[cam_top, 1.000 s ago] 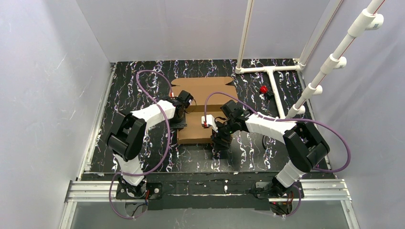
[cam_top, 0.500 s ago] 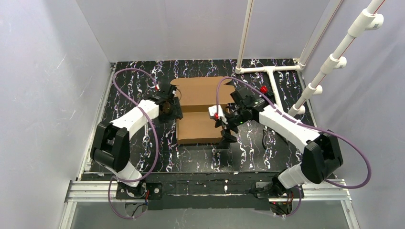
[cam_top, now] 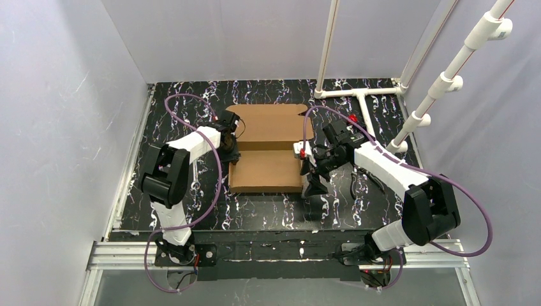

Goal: Fold the paper box
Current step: Fold the paper box at the center of the board.

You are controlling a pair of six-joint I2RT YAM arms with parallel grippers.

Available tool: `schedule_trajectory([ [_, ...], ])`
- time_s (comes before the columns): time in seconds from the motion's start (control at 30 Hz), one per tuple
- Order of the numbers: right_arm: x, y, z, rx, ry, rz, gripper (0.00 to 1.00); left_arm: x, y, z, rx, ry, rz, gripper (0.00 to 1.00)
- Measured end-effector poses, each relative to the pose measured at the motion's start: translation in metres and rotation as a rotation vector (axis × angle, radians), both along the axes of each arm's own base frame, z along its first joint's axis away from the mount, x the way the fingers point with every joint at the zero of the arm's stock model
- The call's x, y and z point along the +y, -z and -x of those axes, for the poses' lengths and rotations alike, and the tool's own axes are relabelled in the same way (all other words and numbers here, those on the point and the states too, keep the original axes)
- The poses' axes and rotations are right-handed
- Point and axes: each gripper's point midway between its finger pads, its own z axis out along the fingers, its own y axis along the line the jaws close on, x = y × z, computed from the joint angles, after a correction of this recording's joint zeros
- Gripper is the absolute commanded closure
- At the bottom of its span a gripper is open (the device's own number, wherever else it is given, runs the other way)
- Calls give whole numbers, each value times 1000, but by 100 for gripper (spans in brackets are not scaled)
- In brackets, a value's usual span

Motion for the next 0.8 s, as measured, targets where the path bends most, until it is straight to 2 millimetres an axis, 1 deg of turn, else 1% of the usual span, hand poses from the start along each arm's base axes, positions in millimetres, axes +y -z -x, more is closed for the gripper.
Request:
schedule_trajectory([
  [0.03, -1, 1, 1, 4, 2, 2, 8, 1, 2, 0, 4, -2, -5, 100],
  [0.1, -2, 2, 0, 7, 6, 4, 8, 4, 4, 2, 9, 20, -28, 100],
  [0.13, -3, 2, 0, 8, 9, 6, 7, 4, 3, 2, 6, 15, -31, 98],
  [0.17, -4, 2, -1, 8, 13, 8, 7, 4, 3, -1, -3, 6, -33, 81],
  [0.2, -6, 3, -1, 8, 15, 13, 7, 5, 2, -2, -9, 2, -35, 67],
  [0.27, -11, 3, -2, 10, 21, 35, 7, 6, -2, -1, -21, 5, -34, 50],
  [0.33, -15, -3, -6, 4, 25, 55, 7, 7, -13, 2, -52, 4, -19, 37],
  [0.43, -17, -17, -13, -16, 31, 71, 7, 6, -46, 7, -140, 15, 34, 24],
  [0.53, -21, -36, -23, -46, 48, 75, 7, 3, -98, 11, -283, 36, 143, 10],
  [0.57, -23, -40, -26, -53, 56, 74, 6, 4, -112, 12, -322, 40, 175, 5],
  [0.6, -26, -44, -28, -54, 67, 74, 6, 5, -129, 14, -369, 45, 215, 2],
  [0.63, -31, -47, -31, -51, 83, 75, 6, 8, -144, 15, -411, 48, 250, 2],
  [0.7, -42, -49, -35, -34, 121, 77, 6, 14, -165, 20, -468, 56, 305, 2],
  [0.77, -57, -49, -37, -10, 162, 81, 6, 19, -175, 26, -494, 67, 349, 2],
  [0.8, -64, -49, -38, 1, 181, 83, 3, 20, -177, 30, -497, 75, 371, 2],
])
